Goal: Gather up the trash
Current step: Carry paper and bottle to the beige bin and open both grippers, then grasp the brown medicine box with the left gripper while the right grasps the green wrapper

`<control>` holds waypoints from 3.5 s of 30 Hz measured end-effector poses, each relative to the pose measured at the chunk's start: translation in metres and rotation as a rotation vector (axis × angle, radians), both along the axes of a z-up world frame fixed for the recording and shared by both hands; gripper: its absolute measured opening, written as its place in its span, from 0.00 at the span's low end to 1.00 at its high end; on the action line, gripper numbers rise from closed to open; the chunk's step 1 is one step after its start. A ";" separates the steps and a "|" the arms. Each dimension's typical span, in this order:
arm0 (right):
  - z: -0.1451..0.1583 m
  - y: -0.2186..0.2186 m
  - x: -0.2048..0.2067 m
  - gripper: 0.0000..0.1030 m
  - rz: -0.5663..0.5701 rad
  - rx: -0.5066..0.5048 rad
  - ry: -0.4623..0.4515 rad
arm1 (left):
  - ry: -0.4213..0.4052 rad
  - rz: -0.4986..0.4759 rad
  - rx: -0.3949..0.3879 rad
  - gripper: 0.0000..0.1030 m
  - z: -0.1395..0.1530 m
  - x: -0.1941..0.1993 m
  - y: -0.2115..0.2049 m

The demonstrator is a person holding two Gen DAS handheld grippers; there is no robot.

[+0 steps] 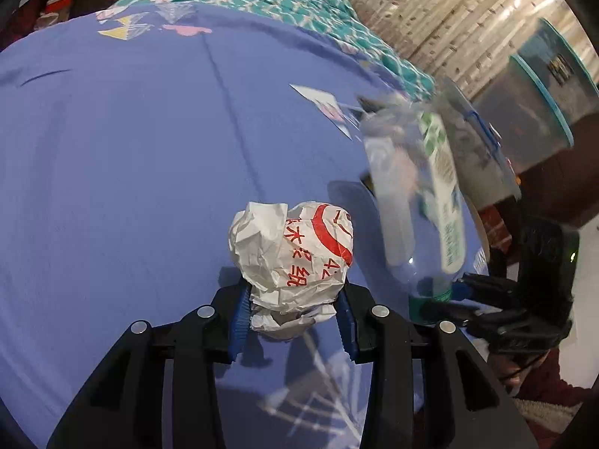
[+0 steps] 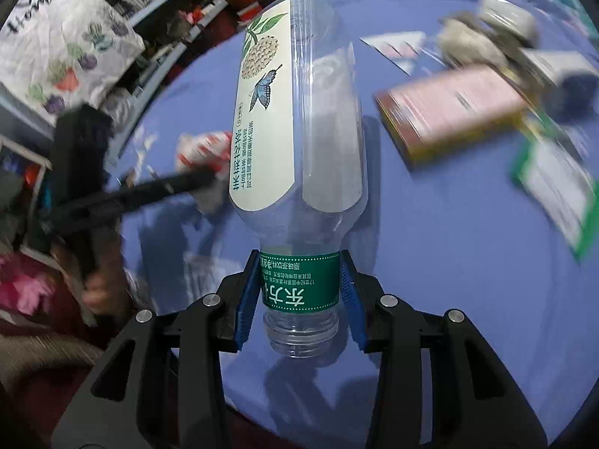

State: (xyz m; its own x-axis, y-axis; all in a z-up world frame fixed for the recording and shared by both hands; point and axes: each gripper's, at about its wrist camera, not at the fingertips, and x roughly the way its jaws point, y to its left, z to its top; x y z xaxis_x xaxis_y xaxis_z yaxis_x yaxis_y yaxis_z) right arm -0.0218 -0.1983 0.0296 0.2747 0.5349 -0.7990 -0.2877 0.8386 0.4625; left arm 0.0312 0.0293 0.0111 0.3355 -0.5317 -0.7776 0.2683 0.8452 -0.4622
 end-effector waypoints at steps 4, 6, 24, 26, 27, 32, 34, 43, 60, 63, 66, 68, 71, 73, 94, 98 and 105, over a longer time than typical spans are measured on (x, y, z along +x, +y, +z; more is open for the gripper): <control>0.005 -0.004 -0.047 0.42 -0.015 -0.206 -0.121 | -0.055 -0.056 0.059 0.41 0.009 -0.023 -0.029; 0.006 -0.005 -0.061 0.42 -0.025 -0.269 -0.153 | -0.081 -0.062 0.091 0.45 0.011 -0.029 -0.042; 0.000 -0.014 -0.072 0.80 -0.178 -0.220 -0.309 | -0.143 0.041 0.275 0.82 0.014 -0.042 -0.046; -0.007 -0.017 -0.068 0.69 -0.204 -0.228 -0.305 | -0.152 0.035 0.293 0.82 0.012 -0.041 -0.053; -0.008 -0.019 -0.065 0.57 -0.211 -0.228 -0.303 | -0.156 0.034 0.294 0.82 0.011 -0.041 -0.056; -0.002 -0.035 -0.079 0.56 -0.219 -0.141 -0.345 | -0.152 -0.053 0.246 0.34 0.013 -0.040 -0.074; 0.006 -0.045 -0.093 0.56 -0.226 -0.094 -0.395 | -0.145 -0.103 0.180 0.33 0.019 -0.042 -0.081; 0.004 -0.119 -0.126 0.56 -0.515 -0.021 -0.450 | -0.146 -0.289 0.041 0.33 0.036 -0.025 -0.164; -0.039 -0.348 -0.132 0.56 -1.198 0.115 -0.199 | -0.068 -0.678 0.045 0.34 0.017 0.024 -0.452; -0.040 -0.371 -0.128 0.56 -1.255 0.092 -0.200 | -0.056 -0.710 0.069 0.34 0.006 0.028 -0.494; -0.043 -0.390 -0.117 0.57 -1.291 0.077 -0.194 | -0.058 -0.716 0.086 0.35 0.000 0.034 -0.522; -0.046 -0.399 -0.117 0.62 -1.318 0.070 -0.195 | -0.067 -0.698 0.093 0.43 -0.002 0.039 -0.538; -0.043 -0.403 -0.117 0.75 -1.347 0.033 -0.217 | -0.069 -0.661 0.100 0.72 -0.002 0.045 -0.546; -0.040 -0.406 -0.118 0.75 -1.368 0.018 -0.245 | -0.064 -0.661 0.088 0.72 0.001 0.045 -0.547; -0.004 -0.258 -0.054 0.56 -0.869 0.044 -0.305 | -0.307 -0.223 0.195 0.73 0.068 0.065 -0.233; -0.013 -0.214 -0.011 0.64 -0.679 -0.006 -0.229 | -0.289 -0.150 0.333 0.85 0.043 0.078 -0.199; -0.033 -0.187 0.044 0.68 -0.593 -0.071 -0.142 | -0.253 -0.177 0.394 0.90 -0.001 0.084 -0.206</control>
